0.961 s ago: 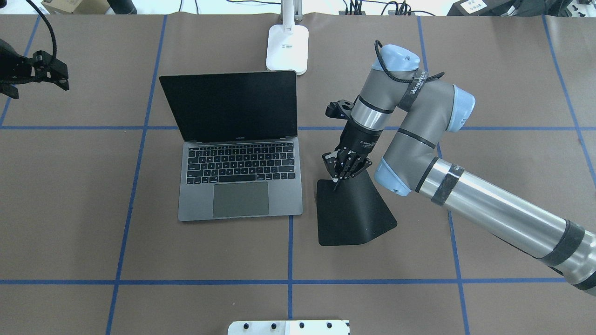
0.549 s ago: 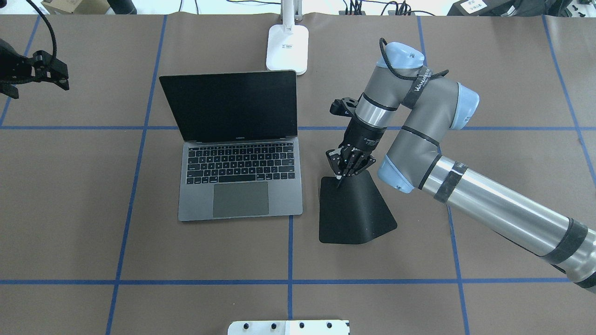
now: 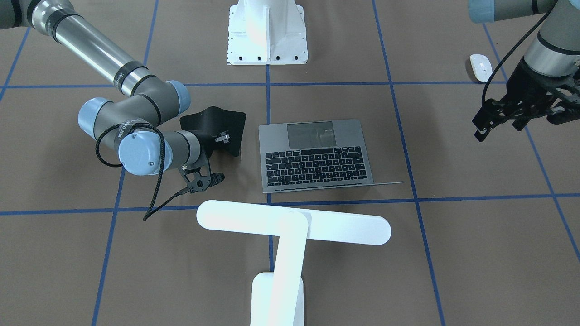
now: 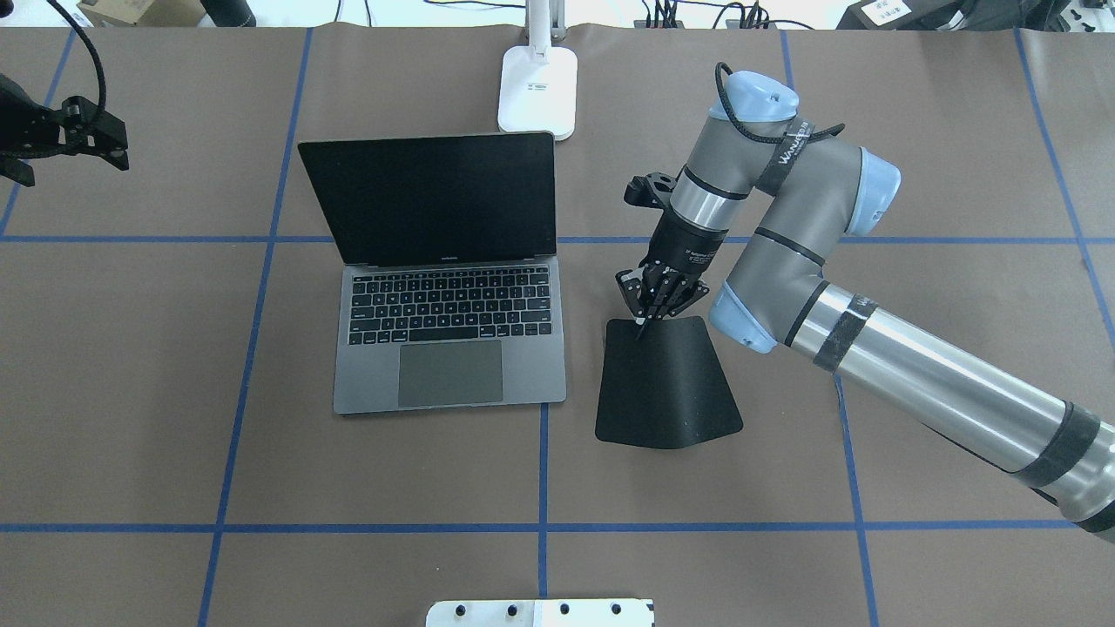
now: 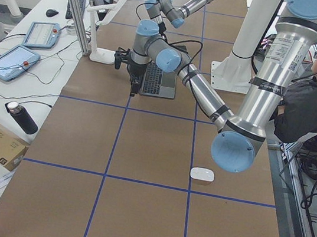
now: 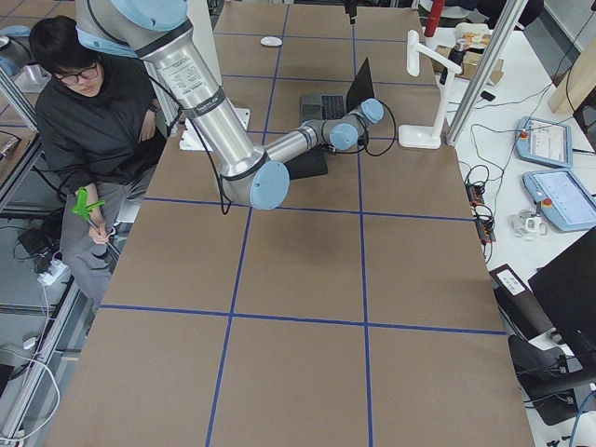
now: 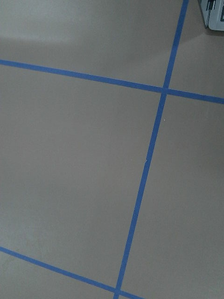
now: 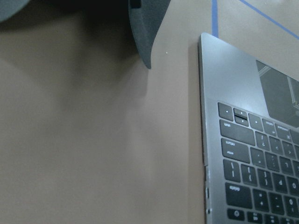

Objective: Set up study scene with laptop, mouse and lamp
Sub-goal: 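Press the mouse pad flat with the right gripper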

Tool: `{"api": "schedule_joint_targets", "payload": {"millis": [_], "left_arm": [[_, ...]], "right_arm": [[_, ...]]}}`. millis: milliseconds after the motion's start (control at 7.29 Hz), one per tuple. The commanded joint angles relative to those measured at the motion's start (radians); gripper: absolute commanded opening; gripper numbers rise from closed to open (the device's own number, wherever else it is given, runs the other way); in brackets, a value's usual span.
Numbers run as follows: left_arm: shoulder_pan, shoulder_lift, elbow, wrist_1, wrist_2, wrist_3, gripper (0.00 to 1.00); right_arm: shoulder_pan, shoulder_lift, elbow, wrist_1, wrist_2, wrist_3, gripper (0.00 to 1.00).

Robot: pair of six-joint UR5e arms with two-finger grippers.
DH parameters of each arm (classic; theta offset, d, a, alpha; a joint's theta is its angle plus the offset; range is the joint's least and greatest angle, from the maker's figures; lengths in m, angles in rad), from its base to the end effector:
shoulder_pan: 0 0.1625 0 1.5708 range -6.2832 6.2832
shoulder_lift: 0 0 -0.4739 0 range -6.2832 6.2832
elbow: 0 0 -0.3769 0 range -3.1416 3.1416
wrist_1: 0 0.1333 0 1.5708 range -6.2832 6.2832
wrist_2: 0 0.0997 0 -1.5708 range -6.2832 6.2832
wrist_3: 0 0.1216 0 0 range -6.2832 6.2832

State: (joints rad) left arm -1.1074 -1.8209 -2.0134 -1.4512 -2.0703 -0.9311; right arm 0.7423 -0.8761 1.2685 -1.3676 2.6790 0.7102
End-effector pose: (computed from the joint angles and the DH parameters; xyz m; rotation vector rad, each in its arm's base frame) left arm 0.1782 -0.5246 0.4166 0.1186 0.7348 -0.3029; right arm -0.5469 -0.5349 0.3714 -0.3658 -1.1464 -0.4333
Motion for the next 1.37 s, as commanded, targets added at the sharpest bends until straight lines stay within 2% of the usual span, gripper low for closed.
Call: {"api": "schedule_joint_targets", "payload": {"millis": [0,412,549,686,824,1235], "left_arm": [[0.001,0.0,0.001,0.0,0.001,0.0,1.0],[0.001,0.0,0.005,0.0,0.001,0.0,1.0],[0.001,-0.001,0.007,0.0,0.001,0.0,1.0],[0.001,-0.001,0.009,0.0,0.001,0.0,1.0],[0.001,-0.001,0.009,0.0,0.001,0.0,1.0],[0.001,-0.001,0.012,0.0,-0.001,0.0,1.0]], "right_arm": [[-0.001,0.008,-0.001,0.001,-0.002,0.0,0.0],[-0.004,0.023,-0.006,0.001,-0.037,-0.002,0.0],[-0.004,0.022,-0.009,0.001,-0.039,-0.002,0.05],[-0.003,0.022,-0.009,0.002,-0.041,0.0,0.87],[-0.003,0.022,-0.009,0.01,-0.042,0.0,0.98],[0.02,0.02,-0.009,0.016,-0.042,-0.002,0.99]]}}
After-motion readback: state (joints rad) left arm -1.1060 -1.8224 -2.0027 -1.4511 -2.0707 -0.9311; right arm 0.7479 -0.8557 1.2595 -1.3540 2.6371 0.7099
